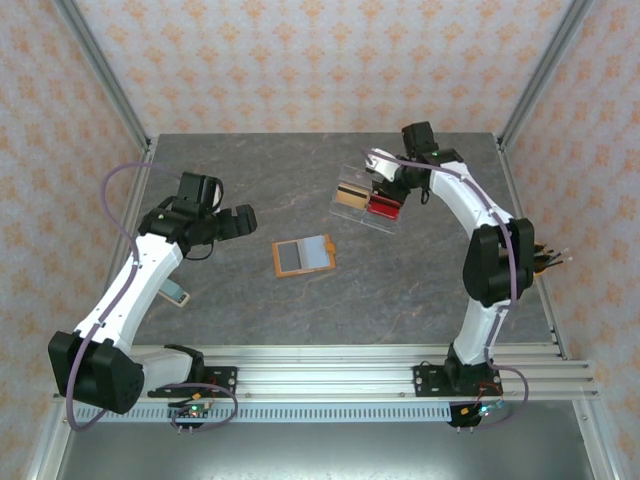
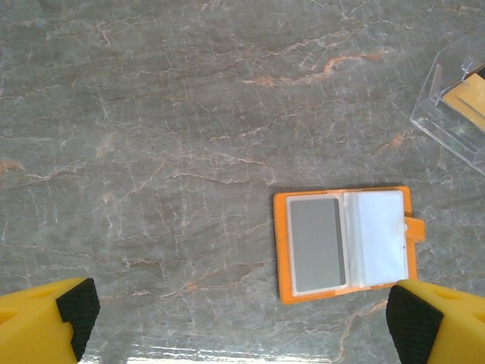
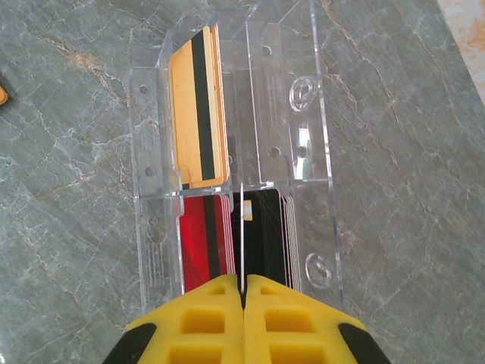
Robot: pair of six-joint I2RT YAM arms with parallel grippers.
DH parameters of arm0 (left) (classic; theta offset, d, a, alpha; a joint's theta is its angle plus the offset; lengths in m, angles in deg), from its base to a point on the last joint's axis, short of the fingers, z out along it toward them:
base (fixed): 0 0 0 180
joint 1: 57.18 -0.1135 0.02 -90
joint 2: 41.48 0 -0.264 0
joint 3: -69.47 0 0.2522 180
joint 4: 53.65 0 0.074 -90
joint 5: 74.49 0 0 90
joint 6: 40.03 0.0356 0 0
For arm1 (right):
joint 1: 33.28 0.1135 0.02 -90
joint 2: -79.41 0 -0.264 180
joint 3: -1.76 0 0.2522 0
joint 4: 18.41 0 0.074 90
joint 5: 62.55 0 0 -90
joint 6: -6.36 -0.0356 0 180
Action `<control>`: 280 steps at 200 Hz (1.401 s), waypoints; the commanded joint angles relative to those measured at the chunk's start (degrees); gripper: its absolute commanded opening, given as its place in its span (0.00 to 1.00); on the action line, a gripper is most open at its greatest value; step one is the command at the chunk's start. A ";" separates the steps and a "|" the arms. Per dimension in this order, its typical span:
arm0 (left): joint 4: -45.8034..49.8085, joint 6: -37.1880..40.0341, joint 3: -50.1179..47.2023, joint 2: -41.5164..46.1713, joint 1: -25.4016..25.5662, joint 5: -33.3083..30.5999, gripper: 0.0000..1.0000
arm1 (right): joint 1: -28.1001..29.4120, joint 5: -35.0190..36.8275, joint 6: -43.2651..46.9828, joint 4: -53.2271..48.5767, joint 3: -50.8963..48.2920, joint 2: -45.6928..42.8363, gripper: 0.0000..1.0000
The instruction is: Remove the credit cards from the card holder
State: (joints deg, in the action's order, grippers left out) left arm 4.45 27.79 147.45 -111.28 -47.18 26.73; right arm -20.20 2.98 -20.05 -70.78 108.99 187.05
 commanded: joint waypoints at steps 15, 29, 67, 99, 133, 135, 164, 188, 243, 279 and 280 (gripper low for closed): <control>-0.15 0.73 -0.60 -0.55 -0.71 0.99 1.00 | -0.34 0.56 4.95 -4.10 4.83 2.95 0.00; -0.22 1.07 -0.57 -0.58 -0.77 0.82 1.00 | -0.43 1.90 5.78 -4.95 5.62 3.84 0.00; -0.96 1.23 -0.95 -0.82 -0.94 1.08 1.00 | -1.09 2.19 6.84 -4.86 6.31 5.50 0.00; -0.74 1.33 -0.60 -1.44 -1.03 1.38 1.00 | -1.31 1.47 7.67 -5.44 7.39 6.11 0.00; -0.66 1.49 -0.77 -1.35 -1.12 1.52 1.00 | -1.68 0.96 7.87 -6.51 8.96 7.48 0.00; -0.66 1.49 -0.77 -1.34 -1.12 1.54 1.00 | -1.71 0.93 7.87 -6.44 8.98 7.50 0.00; -0.66 1.52 -0.69 -1.44 -1.12 1.74 1.00 | -1.83 -0.03 7.19 -5.72 9.12 7.50 0.00; -0.66 1.52 -0.75 -1.55 -1.12 1.77 1.00 | -1.93 -0.01 6.63 -4.74 8.75 7.50 0.01; -0.83 1.58 -0.90 -1.90 -1.15 2.21 1.00 | -1.92 -1.30 5.31 -4.05 8.22 8.48 0.04; -0.83 1.66 -0.85 -2.15 -1.20 2.32 1.00 | -1.92 -2.21 3.91 -3.67 8.41 9.59 0.05; -0.79 1.64 -0.85 -2.17 -1.21 2.36 1.00 | -1.96 -2.19 3.86 -3.58 8.36 9.56 0.05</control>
State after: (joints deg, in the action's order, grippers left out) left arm 4.25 28.06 147.24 -112.94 -47.79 28.72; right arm -21.82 2.11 -14.98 -75.44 116.14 195.24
